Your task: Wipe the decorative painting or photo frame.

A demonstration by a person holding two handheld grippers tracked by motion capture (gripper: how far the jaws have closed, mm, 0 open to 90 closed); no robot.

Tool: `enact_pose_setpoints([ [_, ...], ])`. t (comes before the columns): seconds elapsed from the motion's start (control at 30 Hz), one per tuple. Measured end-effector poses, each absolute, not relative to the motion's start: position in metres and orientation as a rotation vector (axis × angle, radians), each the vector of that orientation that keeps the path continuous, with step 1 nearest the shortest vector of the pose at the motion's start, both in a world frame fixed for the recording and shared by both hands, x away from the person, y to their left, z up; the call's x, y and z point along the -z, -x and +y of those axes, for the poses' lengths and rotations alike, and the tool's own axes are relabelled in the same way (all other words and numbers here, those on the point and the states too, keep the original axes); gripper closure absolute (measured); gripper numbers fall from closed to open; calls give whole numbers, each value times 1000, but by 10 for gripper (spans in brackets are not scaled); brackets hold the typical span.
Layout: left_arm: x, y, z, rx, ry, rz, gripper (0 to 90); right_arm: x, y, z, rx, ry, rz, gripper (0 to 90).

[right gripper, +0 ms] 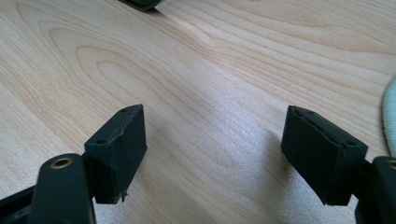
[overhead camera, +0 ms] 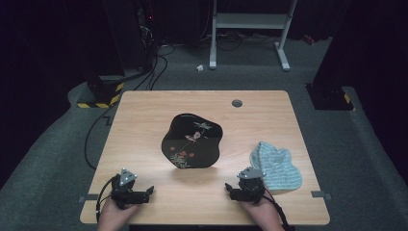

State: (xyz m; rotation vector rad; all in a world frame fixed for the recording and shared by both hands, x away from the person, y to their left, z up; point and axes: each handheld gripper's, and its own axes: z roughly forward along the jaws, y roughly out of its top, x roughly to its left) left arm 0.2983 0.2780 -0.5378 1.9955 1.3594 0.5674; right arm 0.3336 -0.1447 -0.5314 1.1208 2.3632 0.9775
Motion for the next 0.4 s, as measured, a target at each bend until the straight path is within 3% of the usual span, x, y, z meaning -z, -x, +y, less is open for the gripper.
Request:
enact_pose_setpoints([
  [0.1, 537, -299, 282, -590, -1953, 1384, 160, 531, -335, -144, -976, -1132, 2358, 219],
  [0.4, 537, -298, 280, -591, -1962, 1378, 151, 531, -334, -144, -971, -1135, 2352, 219],
])
